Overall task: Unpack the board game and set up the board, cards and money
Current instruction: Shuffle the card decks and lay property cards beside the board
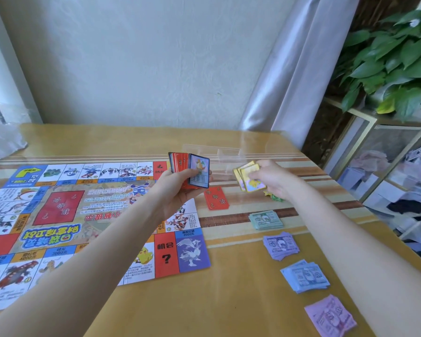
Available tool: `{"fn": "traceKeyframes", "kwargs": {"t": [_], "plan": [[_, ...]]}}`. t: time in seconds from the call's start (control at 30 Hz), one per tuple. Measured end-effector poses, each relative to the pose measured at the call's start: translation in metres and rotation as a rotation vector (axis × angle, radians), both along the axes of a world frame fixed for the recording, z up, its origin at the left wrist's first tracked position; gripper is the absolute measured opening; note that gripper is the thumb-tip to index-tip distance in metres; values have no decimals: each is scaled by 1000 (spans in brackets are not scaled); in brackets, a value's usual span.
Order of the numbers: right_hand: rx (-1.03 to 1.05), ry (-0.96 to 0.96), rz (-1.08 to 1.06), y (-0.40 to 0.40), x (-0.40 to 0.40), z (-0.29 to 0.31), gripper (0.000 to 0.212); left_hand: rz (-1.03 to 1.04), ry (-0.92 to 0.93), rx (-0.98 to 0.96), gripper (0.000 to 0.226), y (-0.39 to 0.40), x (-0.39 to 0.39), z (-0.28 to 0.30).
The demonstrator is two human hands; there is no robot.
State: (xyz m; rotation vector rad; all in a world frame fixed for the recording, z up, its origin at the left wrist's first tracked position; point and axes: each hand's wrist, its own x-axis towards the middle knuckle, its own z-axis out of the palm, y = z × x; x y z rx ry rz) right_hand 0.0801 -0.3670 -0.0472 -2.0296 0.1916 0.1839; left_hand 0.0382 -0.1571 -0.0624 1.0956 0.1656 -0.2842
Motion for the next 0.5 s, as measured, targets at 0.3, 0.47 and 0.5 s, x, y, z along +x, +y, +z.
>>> {"fn": "traceKeyframes", "kwargs": {"t": [0.3, 0.47, 0.5], "plan": [[-454, 128, 110, 6, 12, -33, 45, -40, 4, 19, 22, -9, 3, -2], [-640, 92, 167, 4, 9, -33, 12, -25, 34, 28, 9, -15, 1, -7], [-666, 66, 160, 2, 10, -35, 16, -29, 37, 24, 8, -16, 1, -8]]}}
